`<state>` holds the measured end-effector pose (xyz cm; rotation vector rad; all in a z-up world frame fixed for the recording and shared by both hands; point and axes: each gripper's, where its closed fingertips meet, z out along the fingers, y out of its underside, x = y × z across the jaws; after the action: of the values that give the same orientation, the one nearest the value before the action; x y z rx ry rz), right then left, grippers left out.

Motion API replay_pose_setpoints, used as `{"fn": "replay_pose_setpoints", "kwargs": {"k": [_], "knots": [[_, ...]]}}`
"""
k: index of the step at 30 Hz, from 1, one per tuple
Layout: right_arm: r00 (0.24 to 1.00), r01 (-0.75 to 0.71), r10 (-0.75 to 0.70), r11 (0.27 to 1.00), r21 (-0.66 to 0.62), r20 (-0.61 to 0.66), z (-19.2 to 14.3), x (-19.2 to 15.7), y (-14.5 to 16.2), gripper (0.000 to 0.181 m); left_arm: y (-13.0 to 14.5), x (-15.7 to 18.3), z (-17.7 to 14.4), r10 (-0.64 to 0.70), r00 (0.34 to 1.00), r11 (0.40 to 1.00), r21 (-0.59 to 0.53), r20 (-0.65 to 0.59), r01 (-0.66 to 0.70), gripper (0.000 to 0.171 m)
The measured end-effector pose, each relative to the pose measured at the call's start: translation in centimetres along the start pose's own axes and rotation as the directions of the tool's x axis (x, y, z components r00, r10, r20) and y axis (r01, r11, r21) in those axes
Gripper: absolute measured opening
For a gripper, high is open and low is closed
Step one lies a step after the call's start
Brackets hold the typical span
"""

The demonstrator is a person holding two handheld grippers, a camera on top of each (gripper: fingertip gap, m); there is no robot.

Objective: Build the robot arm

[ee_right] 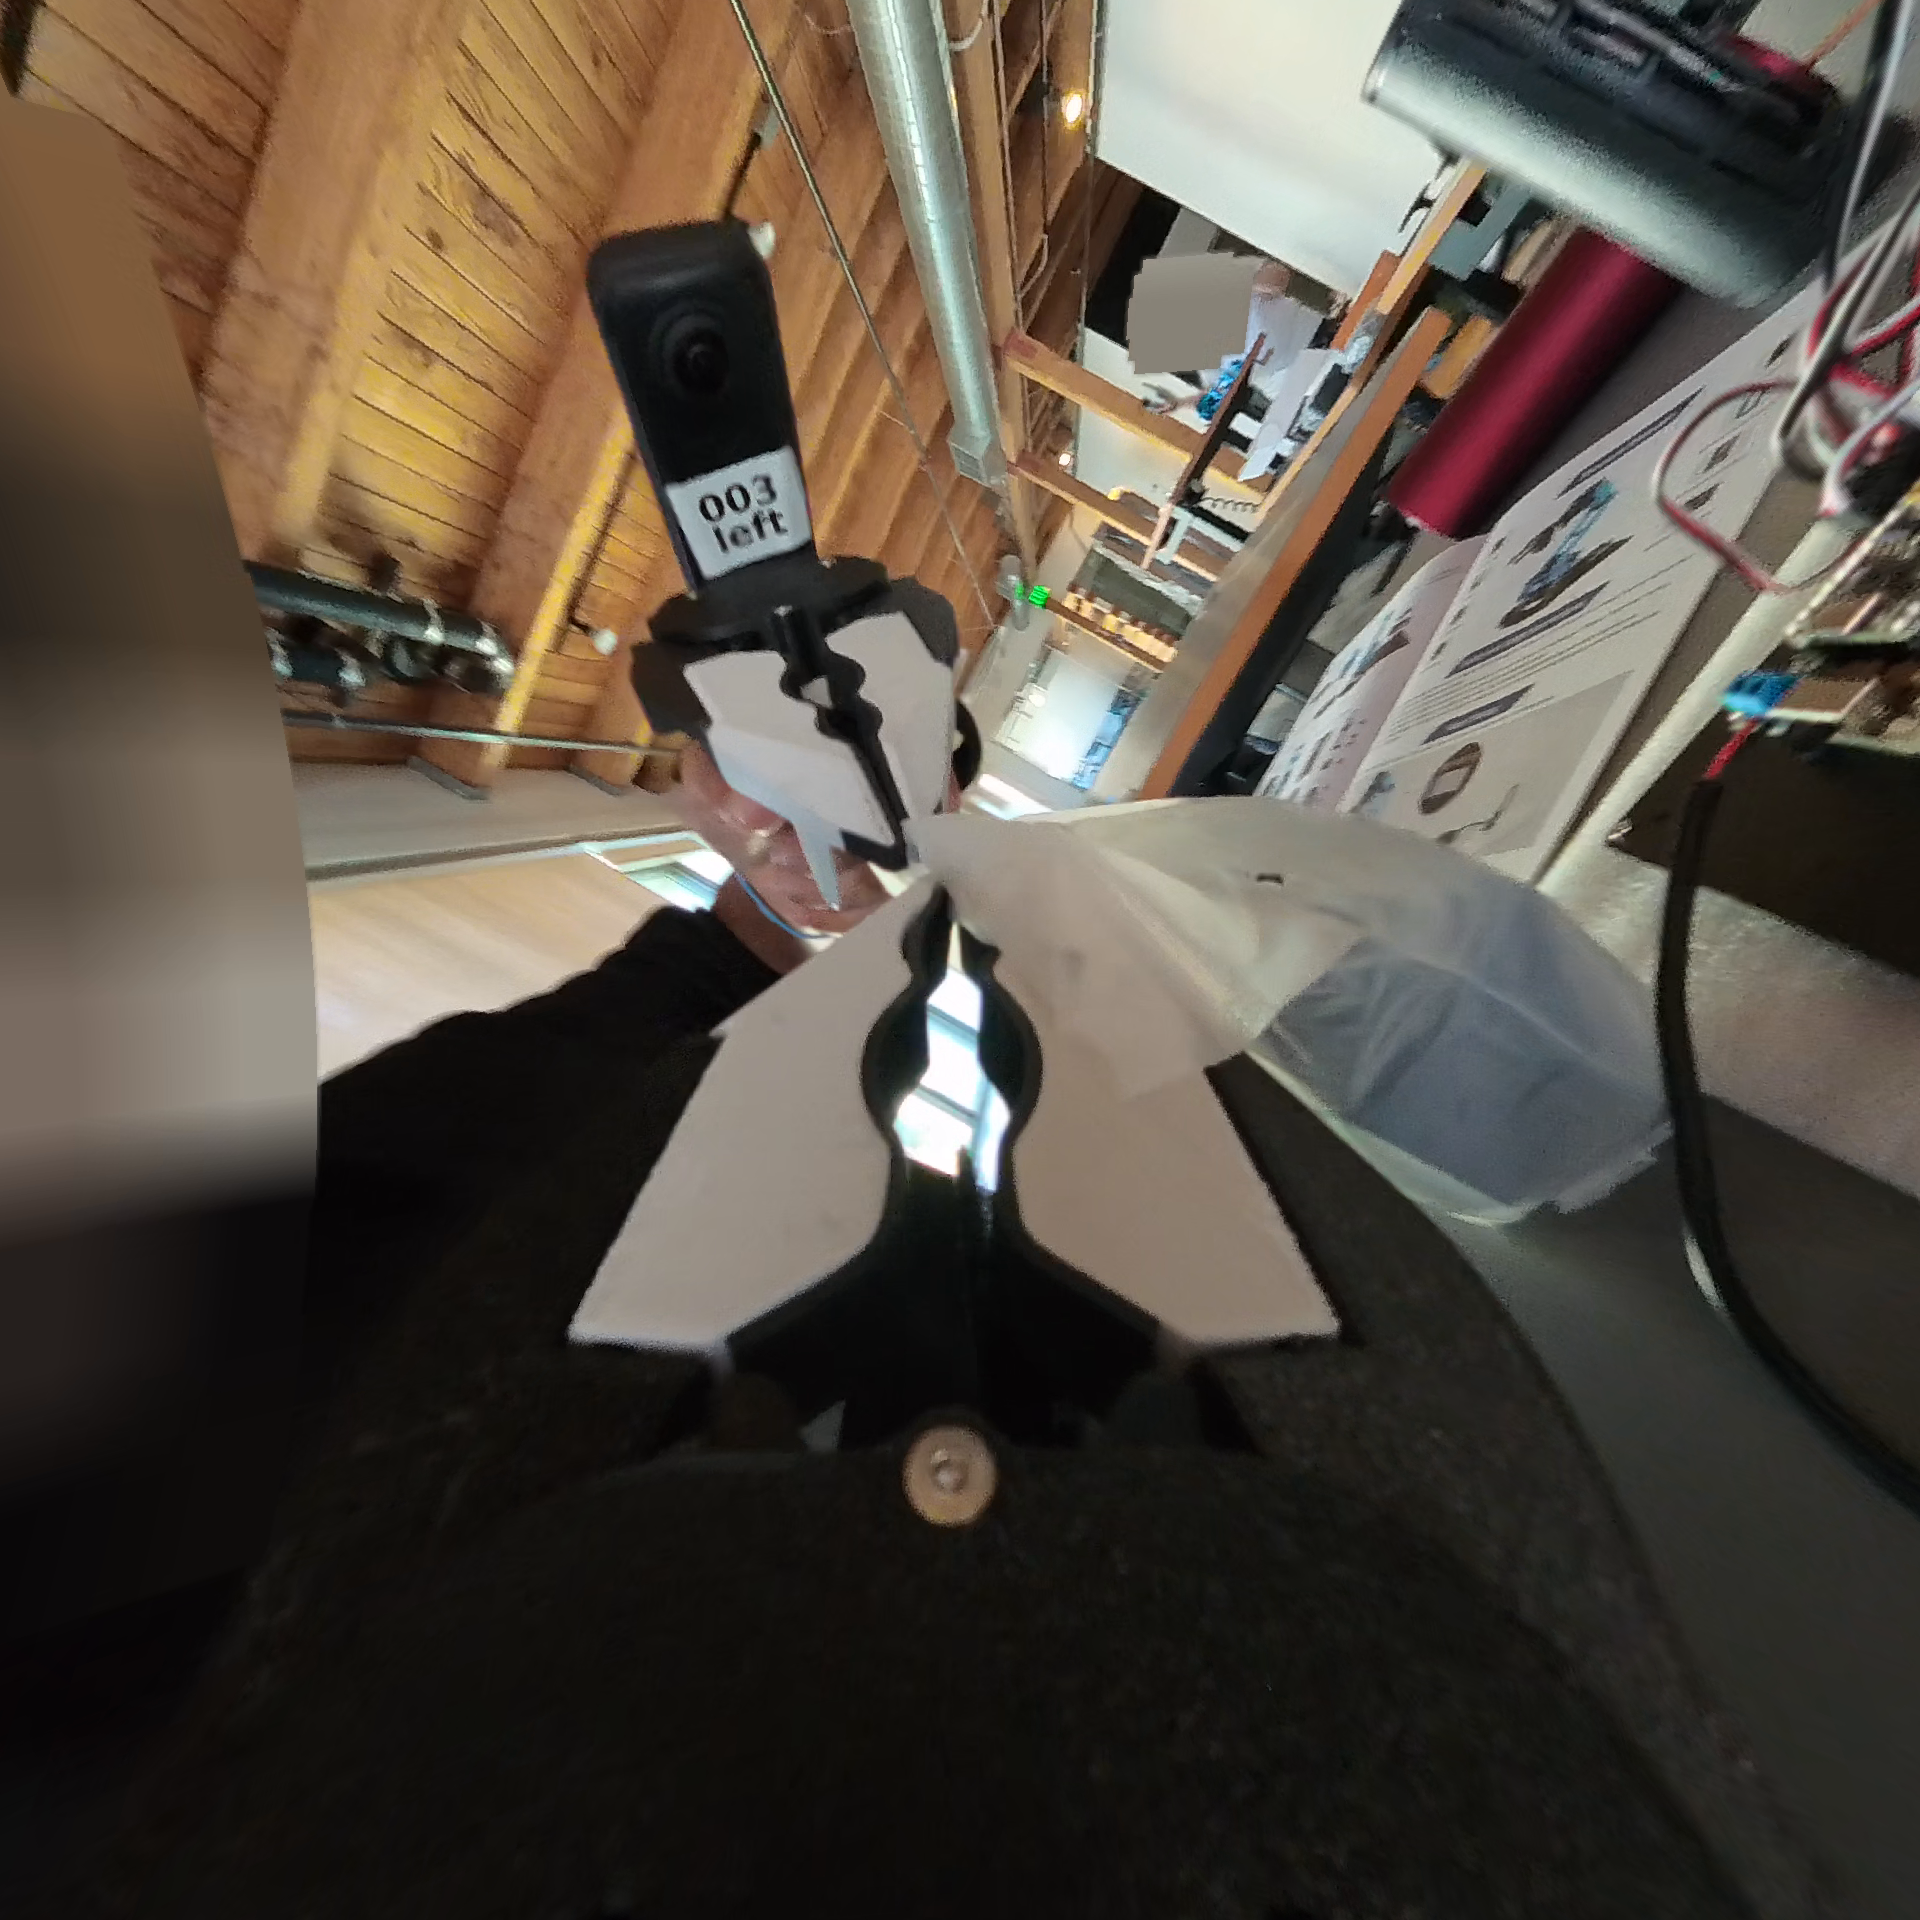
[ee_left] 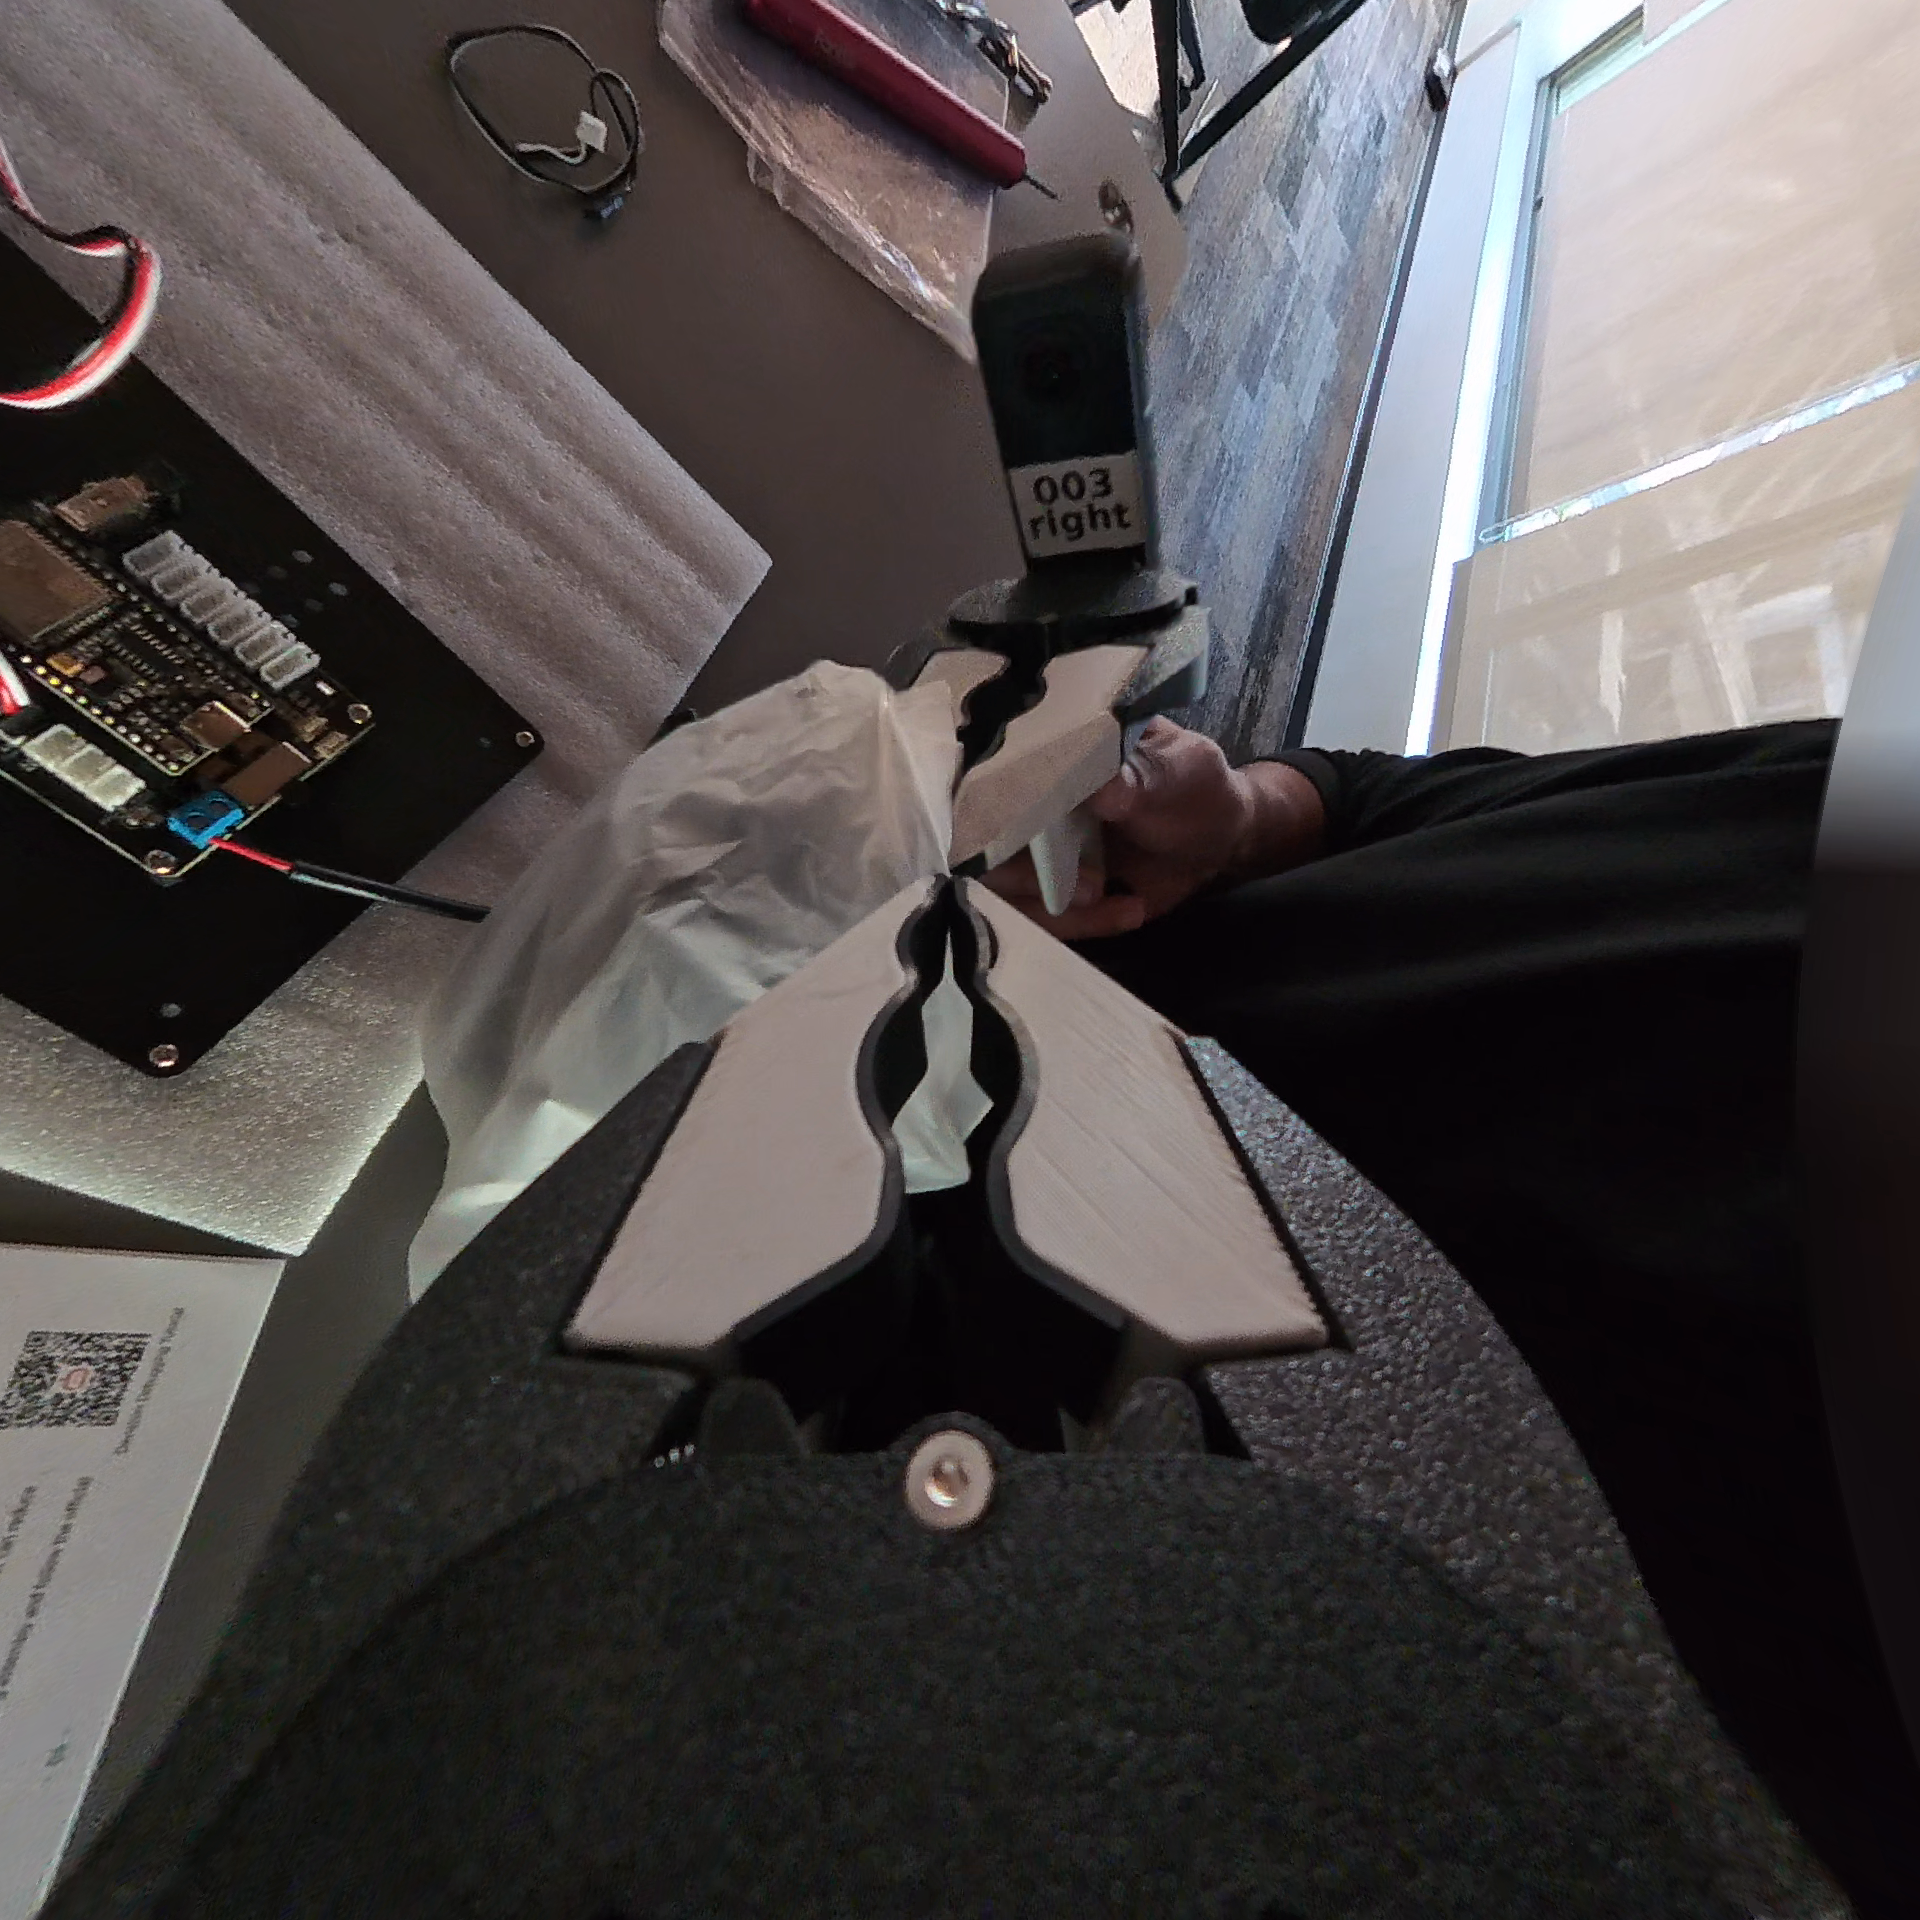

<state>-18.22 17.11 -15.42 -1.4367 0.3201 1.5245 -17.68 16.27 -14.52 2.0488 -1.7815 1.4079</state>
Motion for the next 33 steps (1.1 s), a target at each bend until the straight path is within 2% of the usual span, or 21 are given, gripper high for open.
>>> {"fn": "replay_pose_setpoints", "kwargs": {"k": [3,4,6,9,10,11,12,13,14,16,18,21,23,24,26,29,31,33], "knots": [[0.992,0.105,-0.105,0.994,-0.008,-0.065,-0.1,0.2,-0.1,0.000,0.3,0.0,0.3,0.084,0.996,0.996,-0.015,0.039,-0.083,0.000],[0.988,0.129,-0.130,0.992,-0.016,-0.086,-0.2,0.3,0.0,0.000,0.0,-0.5,0.1,0.138,0.986,0.990,-0.019,0.093,-0.137,0.000],[0.979,0.158,-0.161,0.987,-0.035,-0.128,-0.3,0.7,0.1,0.000,-0.4,-1.8,-0.3,0.307,0.921,0.952,-0.067,0.241,-0.300,0.000],[0.970,0.171,-0.177,0.984,-0.049,-0.170,-0.4,1.0,0.2,0.000,-0.7,-2.0,-0.3,0.425,0.837,0.904,-0.111,0.344,-0.414,0.000],[0.970,0.164,-0.171,0.985,-0.051,-0.174,-0.5,1.0,0.4,0.000,-1.5,-2.7,-0.9,0.425,0.804,0.899,-0.090,0.416,-0.429,0.000],[0.968,0.156,-0.171,0.983,-0.094,-0.182,-0.5,1.4,1.4,0.000,-3.4,-4.0,-2.8,0.449,0.711,0.866,-0.067,0.542,-0.496,0.000],[0.969,0.138,-0.156,0.985,-0.103,-0.190,-0.7,1.9,2.3,0.000,-4.8,-4.6,-4.5,0.448,0.670,0.849,-0.048,0.592,-0.526,0.000],[0.978,0.099,-0.111,0.992,-0.077,-0.174,-0.9,1.9,2.5,0.000,-4.5,-4.3,-4.6,0.389,0.744,0.886,-0.001,0.543,-0.463,0.000],[0.981,0.079,-0.093,0.993,-0.089,-0.168,-1.1,2.0,2.7,0.000,-3.8,-4.1,-4.2,0.374,0.770,0.900,-0.002,0.517,-0.435,0.000],[0.965,0.144,-0.166,0.983,-0.116,-0.202,-1.0,2.0,3.1,0.000,-3.0,-3.8,-3.7,0.446,0.718,0.869,-0.066,0.535,-0.490,0.000],[0.949,0.202,-0.237,0.964,-0.173,-0.209,-0.5,1.4,3.8,0.000,-2.9,-2.5,-3.6,0.439,0.744,0.874,-0.045,0.503,-0.485,0.000],[0.894,0.278,-0.363,0.908,-0.312,-0.260,-0.9,1.4,5.0,0.000,-1.9,-1.8,-3.4,0.456,0.747,0.871,-0.069,0.484,-0.487,0.000],[0.832,0.378,-0.500,0.827,-0.417,-0.238,-1.7,0.6,5.5,0.004,-1.2,-1.4,-3.0,0.449,0.769,0.879,-0.070,0.456,-0.472,0.000],[0.760,0.463,-0.608,0.755,-0.464,-0.230,-2.3,0.3,4.8,0.009,-1.0,-1.2,-2.9,0.442,0.779,0.883,-0.064,0.446,-0.465,0.000],[0.618,0.650,-0.781,0.569,-0.504,-0.085,-2.8,-2.3,4.0,0.018,-0.9,-0.8,-2.7,0.430,0.796,0.890,-0.051,0.426,-0.454,0.000],[0.359,0.853,-0.931,0.299,-0.427,0.065,-2.4,-6.2,2.8,0.033,-0.9,0.2,-1.9,0.367,0.865,0.922,-0.010,0.341,-0.387,0.000],[0.192,0.887,-0.977,0.132,-0.443,0.094,-1.4,-5.8,2.6,0.035,-0.8,0.7,-1.2,0.324,0.903,0.941,0.002,0.283,-0.339,0.000],[0.121,0.812,-0.980,0.007,-0.584,0.157,-0.8,-2.5,3.7,0.035,-0.9,0.9,-0.7,0.295,0.923,0.952,0.011,0.247,-0.307,0.000]]}}
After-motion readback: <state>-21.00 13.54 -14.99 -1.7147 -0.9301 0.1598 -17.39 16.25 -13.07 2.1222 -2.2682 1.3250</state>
